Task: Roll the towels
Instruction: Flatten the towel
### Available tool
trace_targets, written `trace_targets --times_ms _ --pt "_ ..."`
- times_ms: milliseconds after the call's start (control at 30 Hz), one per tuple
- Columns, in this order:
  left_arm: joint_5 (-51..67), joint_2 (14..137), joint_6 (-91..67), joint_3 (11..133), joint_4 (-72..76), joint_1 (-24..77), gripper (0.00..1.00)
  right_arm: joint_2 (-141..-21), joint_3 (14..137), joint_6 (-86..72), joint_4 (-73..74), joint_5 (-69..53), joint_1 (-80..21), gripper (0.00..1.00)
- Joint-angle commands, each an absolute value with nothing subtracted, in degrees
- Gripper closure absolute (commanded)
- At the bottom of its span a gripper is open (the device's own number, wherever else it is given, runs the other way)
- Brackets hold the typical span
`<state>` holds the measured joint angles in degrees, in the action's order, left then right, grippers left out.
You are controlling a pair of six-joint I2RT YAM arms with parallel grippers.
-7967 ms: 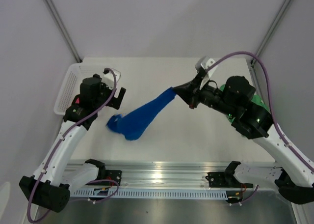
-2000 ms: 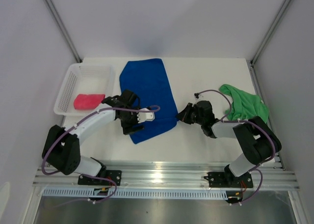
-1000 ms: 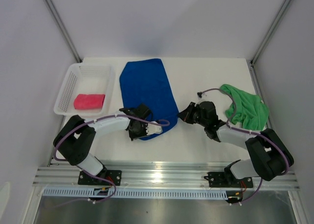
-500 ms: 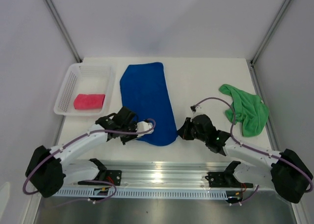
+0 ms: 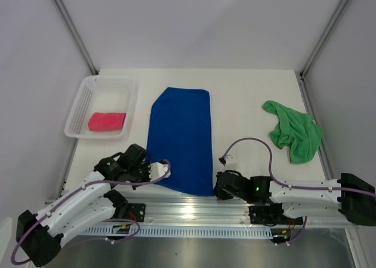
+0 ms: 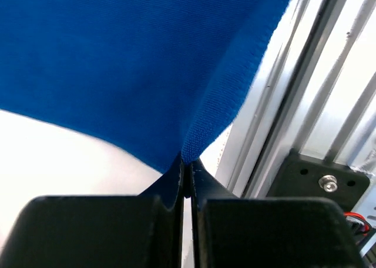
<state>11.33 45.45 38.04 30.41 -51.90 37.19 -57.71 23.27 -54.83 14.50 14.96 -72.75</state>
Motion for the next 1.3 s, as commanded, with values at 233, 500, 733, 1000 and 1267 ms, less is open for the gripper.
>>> trace_targets --times_ms 233,500,733,1000,1267 --pt "13.46 41.74 35.16 38.66 -54.76 36.65 0.99 -49.67 31.62 -62.68 27.95 28.38 -81.83 1.00" --pt "6.07 51.14 29.97 56.58 -50.27 36.48 0.99 -46.48 44.98 -39.83 24.61 15.32 -52.41 1.00" --pt "11.85 61.33 30.32 68.54 -57.22 31.92 0.99 -54.04 47.81 -36.30 29.89 -2.07 -40.81 1.00" --pt "10.20 93.63 23.04 104.74 -44.68 24.35 0.99 -90.88 79.92 -23.05 17.85 -16.35 -16.71 1.00" --pt "-2.79 121.90 25.02 152.66 -32.64 19.87 0.99 -131.01 146.90 -26.88 8.18 -16.09 -8.98 1.00"
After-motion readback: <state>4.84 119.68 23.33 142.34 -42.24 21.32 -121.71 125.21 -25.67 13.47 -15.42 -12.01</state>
